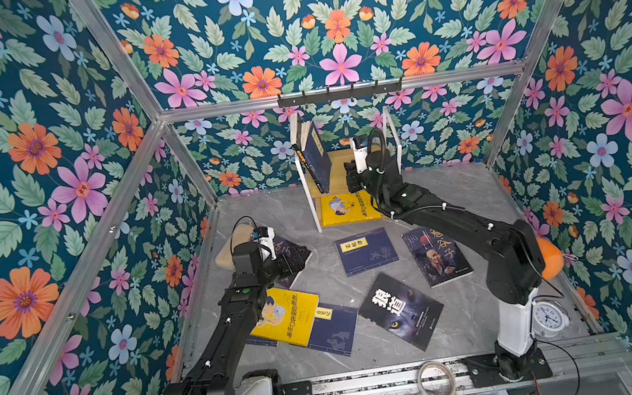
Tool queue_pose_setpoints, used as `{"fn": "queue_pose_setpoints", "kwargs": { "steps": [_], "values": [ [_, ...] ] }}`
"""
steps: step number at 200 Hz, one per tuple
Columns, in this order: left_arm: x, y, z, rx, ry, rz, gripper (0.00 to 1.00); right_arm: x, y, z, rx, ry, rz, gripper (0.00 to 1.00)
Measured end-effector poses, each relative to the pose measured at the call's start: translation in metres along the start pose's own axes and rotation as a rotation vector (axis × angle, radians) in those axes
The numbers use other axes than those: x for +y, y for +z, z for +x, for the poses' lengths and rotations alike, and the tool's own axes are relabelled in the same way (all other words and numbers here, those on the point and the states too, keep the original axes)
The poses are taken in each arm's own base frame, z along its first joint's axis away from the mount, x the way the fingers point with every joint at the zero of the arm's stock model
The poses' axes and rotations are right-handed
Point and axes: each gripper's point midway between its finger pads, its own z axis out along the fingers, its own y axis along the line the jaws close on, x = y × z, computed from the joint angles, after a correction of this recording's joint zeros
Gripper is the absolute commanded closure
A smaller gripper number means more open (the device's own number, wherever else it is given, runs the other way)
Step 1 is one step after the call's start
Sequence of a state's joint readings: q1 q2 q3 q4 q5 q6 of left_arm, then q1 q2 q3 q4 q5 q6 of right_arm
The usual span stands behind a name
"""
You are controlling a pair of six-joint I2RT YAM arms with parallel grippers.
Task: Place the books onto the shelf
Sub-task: 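Open the right gripper and withdraw it from the shelf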
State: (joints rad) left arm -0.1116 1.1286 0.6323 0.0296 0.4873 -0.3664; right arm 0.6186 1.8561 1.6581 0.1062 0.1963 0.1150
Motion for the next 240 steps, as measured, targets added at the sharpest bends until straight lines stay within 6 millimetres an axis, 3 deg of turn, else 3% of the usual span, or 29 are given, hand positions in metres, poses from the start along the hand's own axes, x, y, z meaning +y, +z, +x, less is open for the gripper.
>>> {"fn": "queue_pose_setpoints", "kwargs": {
  "steps": [24, 52, 73, 83, 102, 143, 172, 203, 240],
  "values": [
    [-0.006, 0.001, 0.000, 0.002, -0.029, 0.028, 0.00, -0.007, -0.042, 0.025, 0.066, 0.041, -0.003, 0.52],
    [-0.013, 0.002, -0.003, -0.009, -0.108, 0.071, 0.00, -0.025, -0.094, 0.080, 0.139, 0.146, 0.026, 0.39],
    [-0.015, 0.004, 0.000, -0.011, -0.184, 0.103, 0.01, -0.041, -0.112, 0.139, 0.219, 0.220, 0.070, 0.33],
    [-0.014, 0.006, 0.005, -0.003, -0.220, 0.111, 0.01, -0.046, -0.115, 0.157, 0.253, 0.248, 0.088, 0.30],
    [-0.013, 0.012, 0.014, 0.017, -0.277, 0.113, 0.02, -0.049, -0.115, 0.171, 0.261, 0.313, 0.102, 0.26],
    [-0.017, 0.026, 0.022, 0.048, -0.351, 0.130, 0.04, -0.066, -0.096, 0.213, 0.335, 0.460, 0.145, 0.26],
    [-0.015, 0.038, 0.046, 0.112, -0.407, 0.120, 0.06, -0.073, -0.087, 0.250, 0.424, 0.539, 0.187, 0.26],
    [-0.019, 0.052, 0.058, 0.154, -0.417, 0.121, 0.08, -0.086, -0.078, 0.276, 0.478, 0.611, 0.229, 0.28],
    [-0.029, 0.073, 0.073, 0.224, -0.415, 0.149, 0.10, -0.094, -0.074, 0.286, 0.497, 0.666, 0.247, 0.29]
  ]
}}
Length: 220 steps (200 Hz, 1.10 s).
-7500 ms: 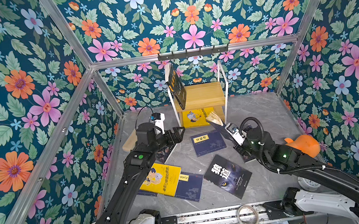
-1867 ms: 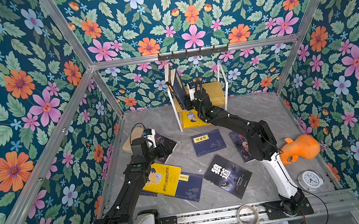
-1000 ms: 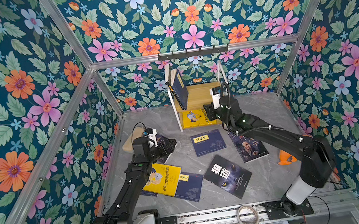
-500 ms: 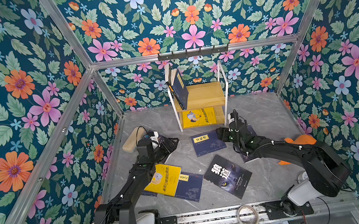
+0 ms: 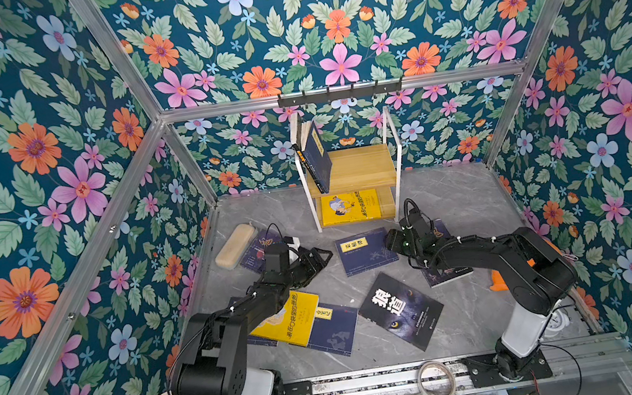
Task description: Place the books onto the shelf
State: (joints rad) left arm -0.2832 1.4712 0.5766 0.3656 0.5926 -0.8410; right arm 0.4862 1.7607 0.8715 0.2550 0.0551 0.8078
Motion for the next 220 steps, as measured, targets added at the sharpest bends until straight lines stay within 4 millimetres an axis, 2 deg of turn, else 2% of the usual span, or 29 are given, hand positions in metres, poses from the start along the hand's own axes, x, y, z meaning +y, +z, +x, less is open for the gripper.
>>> {"fn": "queue_pose_setpoints", "kwargs": {
  "steps": [15, 32, 51, 114, 140, 177, 220],
  "values": [
    [0.004, 0.008, 0.003, 0.020, -0.028, -0.006, 0.11, -0.002, 0.006, 0.001, 0.010, 0.005, 0.010, 0.30],
    [0.008, 0.015, 0.008, 0.042, -0.041, -0.013, 0.13, 0.004, 0.014, 0.005, 0.037, 0.004, -0.009, 0.31],
    [0.005, 0.021, 0.009, 0.053, -0.044, -0.011, 0.16, 0.007, 0.021, 0.008, 0.056, 0.005, -0.017, 0.31],
    [0.021, 0.041, 0.024, 0.121, -0.068, -0.051, 0.22, 0.021, 0.028, 0.014, 0.086, 0.056, -0.107, 0.35],
    [0.018, 0.049, 0.018, 0.123, -0.052, -0.044, 0.23, 0.025, 0.028, 0.017, 0.100, 0.073, -0.129, 0.35],
    [0.018, 0.052, 0.019, 0.126, -0.030, -0.046, 0.24, 0.034, 0.031, 0.021, 0.122, 0.091, -0.168, 0.35],
    [0.021, 0.051, 0.020, 0.129, -0.026, -0.060, 0.37, 0.037, 0.031, 0.025, 0.140, 0.097, -0.186, 0.35]
  ]
}}
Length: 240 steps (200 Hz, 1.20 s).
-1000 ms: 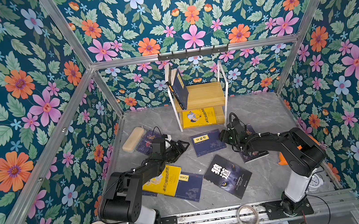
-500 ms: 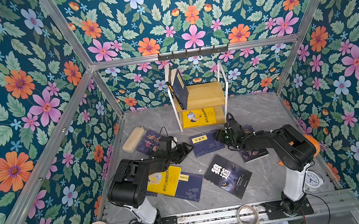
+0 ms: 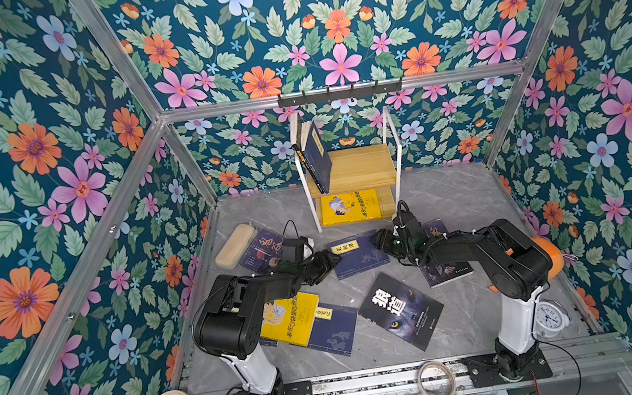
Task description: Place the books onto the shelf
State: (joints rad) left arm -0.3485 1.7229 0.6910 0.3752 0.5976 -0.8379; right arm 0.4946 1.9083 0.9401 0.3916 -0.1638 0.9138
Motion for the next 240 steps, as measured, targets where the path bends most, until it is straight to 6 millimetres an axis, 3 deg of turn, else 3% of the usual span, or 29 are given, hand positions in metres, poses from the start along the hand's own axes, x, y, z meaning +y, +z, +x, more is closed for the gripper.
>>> {"fn": "queue_pose_setpoints", "kwargs": {
  "steps": [72, 192, 240],
  "values": [
    [0.003, -0.006, 0.008, 0.013, -0.028, -0.014, 0.50, 0.007, 0.007, 0.000, 0.023, -0.002, -0.015, 0.35],
    [-0.002, -0.010, 0.008, 0.007, -0.048, -0.002, 0.62, 0.009, 0.010, 0.000, 0.031, -0.006, -0.013, 0.35],
    [-0.005, -0.013, 0.008, 0.001, -0.046, 0.003, 0.74, 0.009, 0.012, 0.000, 0.033, -0.006, -0.010, 0.35]
  ]
}}
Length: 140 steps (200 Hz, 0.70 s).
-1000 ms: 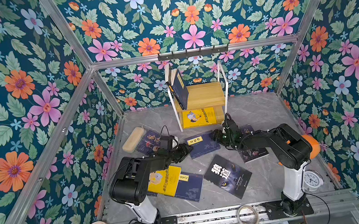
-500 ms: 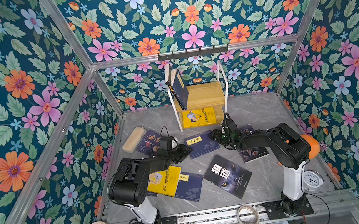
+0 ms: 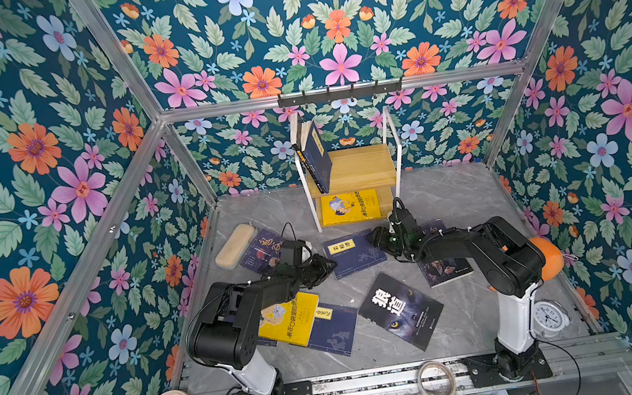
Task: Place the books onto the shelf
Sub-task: 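Close the right gripper on the book's edge while the left gripper pins it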
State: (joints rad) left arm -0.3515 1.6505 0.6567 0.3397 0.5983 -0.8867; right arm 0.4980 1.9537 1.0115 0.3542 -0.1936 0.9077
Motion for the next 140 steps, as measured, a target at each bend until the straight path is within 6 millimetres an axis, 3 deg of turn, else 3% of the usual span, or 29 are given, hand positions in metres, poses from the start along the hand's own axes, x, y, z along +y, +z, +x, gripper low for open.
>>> {"fn": "queue_pose_setpoints", "kwargs": {
  "steps": [37, 72, 140],
  "values": [
    [-0.002, -0.001, 0.000, -0.003, 0.005, 0.004, 0.84, 0.000, 0.000, 0.000, 0.000, -0.003, 0.001, 0.35],
    [-0.004, -0.002, -0.001, -0.006, 0.008, 0.006, 1.00, 0.000, 0.000, 0.000, 0.000, -0.003, 0.001, 0.35],
    [-0.014, -0.006, -0.001, -0.010, 0.027, 0.028, 1.00, -0.005, -0.013, 0.005, 0.001, -0.001, 0.013, 0.32]
  ]
}}
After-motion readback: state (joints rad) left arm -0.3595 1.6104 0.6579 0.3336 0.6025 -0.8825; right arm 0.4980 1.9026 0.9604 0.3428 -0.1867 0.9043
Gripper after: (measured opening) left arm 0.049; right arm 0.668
